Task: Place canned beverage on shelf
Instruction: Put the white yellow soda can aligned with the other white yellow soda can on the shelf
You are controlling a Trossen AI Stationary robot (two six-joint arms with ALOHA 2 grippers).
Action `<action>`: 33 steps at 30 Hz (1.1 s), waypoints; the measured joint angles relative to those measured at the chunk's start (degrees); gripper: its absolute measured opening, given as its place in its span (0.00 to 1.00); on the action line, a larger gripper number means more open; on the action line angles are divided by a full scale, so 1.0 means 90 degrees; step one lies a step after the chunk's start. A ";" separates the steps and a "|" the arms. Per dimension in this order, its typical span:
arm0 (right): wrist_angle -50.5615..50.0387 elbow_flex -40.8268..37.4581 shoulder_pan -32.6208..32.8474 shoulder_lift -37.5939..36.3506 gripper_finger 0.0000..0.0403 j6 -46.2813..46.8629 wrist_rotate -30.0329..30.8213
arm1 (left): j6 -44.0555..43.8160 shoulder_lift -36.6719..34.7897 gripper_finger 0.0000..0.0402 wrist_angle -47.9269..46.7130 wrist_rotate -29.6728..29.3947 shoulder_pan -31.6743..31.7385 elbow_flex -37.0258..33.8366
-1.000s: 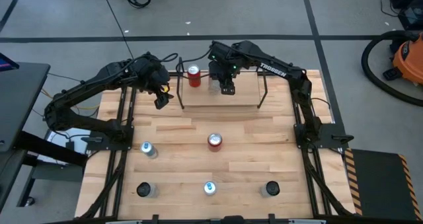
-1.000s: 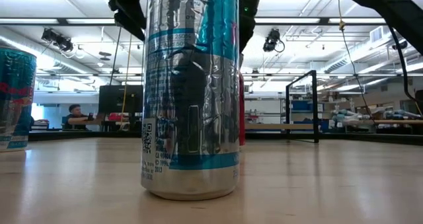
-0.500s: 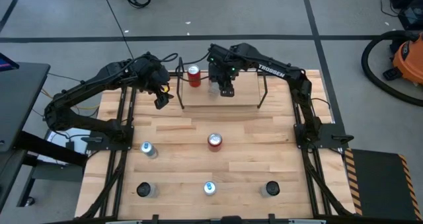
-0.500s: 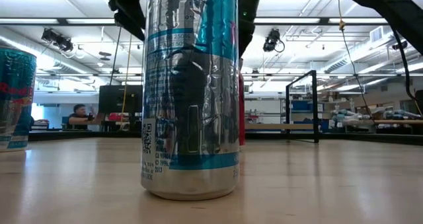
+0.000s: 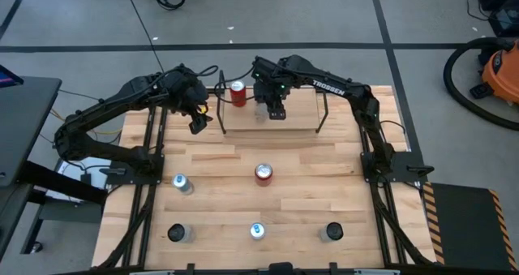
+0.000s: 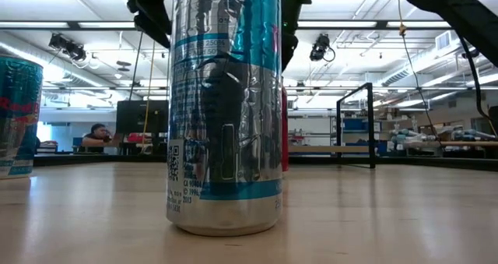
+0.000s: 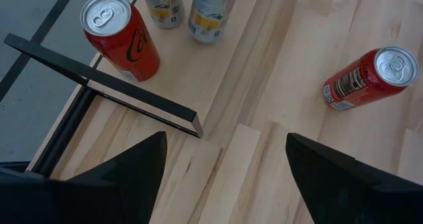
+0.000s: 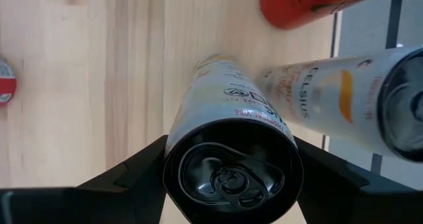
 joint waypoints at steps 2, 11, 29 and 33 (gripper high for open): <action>-0.0012 -0.0002 -0.0005 0.0001 0.68 -0.0005 -0.0007 | -0.0002 0.0000 0.78 0.0002 -0.0001 0.0002 0.0000; -0.0019 0.0002 -0.0015 0.0139 0.69 -0.0029 -0.0023 | 0.0000 0.0000 0.78 -0.0003 -0.0001 0.0002 0.0000; -0.0102 0.0046 -0.0049 0.0155 0.73 -0.0048 0.0017 | 0.0005 -0.0002 0.78 -0.0003 0.0000 -0.0001 0.0000; -0.0352 0.0035 -0.0049 0.0182 0.74 -0.0074 0.0285 | 0.0005 -0.0001 0.78 -0.0003 -0.0001 0.0001 0.0000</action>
